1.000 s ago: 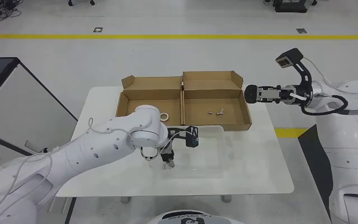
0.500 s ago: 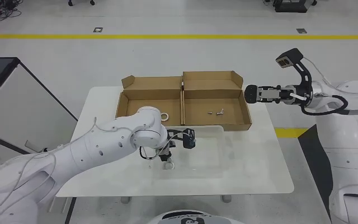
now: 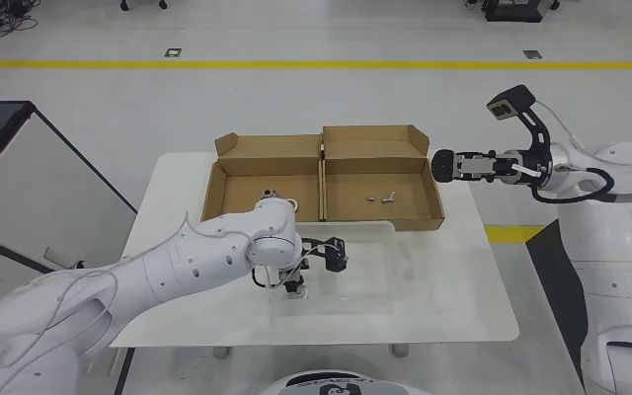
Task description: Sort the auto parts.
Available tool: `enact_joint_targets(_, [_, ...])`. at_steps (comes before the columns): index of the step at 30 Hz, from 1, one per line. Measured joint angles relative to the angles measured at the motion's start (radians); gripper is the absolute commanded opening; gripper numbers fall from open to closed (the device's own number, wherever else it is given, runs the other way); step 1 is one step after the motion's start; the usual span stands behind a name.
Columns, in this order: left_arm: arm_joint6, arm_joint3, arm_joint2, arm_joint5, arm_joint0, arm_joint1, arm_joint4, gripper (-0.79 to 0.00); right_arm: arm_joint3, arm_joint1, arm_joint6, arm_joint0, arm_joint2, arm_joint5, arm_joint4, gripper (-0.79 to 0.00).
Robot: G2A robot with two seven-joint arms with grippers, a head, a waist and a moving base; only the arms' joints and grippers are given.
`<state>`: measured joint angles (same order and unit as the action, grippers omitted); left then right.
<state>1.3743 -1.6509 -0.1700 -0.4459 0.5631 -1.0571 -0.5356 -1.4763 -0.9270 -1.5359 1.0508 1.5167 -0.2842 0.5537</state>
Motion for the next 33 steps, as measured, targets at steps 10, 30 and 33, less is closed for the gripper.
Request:
enact_joint_targets(10, [0.002,0.051,0.0,0.002,0.027,-0.038,-0.024,-0.406,0.0,0.0,0.0,0.0,0.0,0.0,0.0,0.0])
enact_joint_targets(30, [-0.006,0.107,0.0,-0.006,0.054,-0.069,-0.026,-0.456,0.0,0.0,0.0,0.0,0.0,0.0,0.0,0.0])
enact_joint_targets(33, [-0.006,0.111,0.0,-0.006,0.055,-0.072,-0.026,-0.462,0.0,0.0,0.0,0.0,0.0,0.0,0.0,0.0])
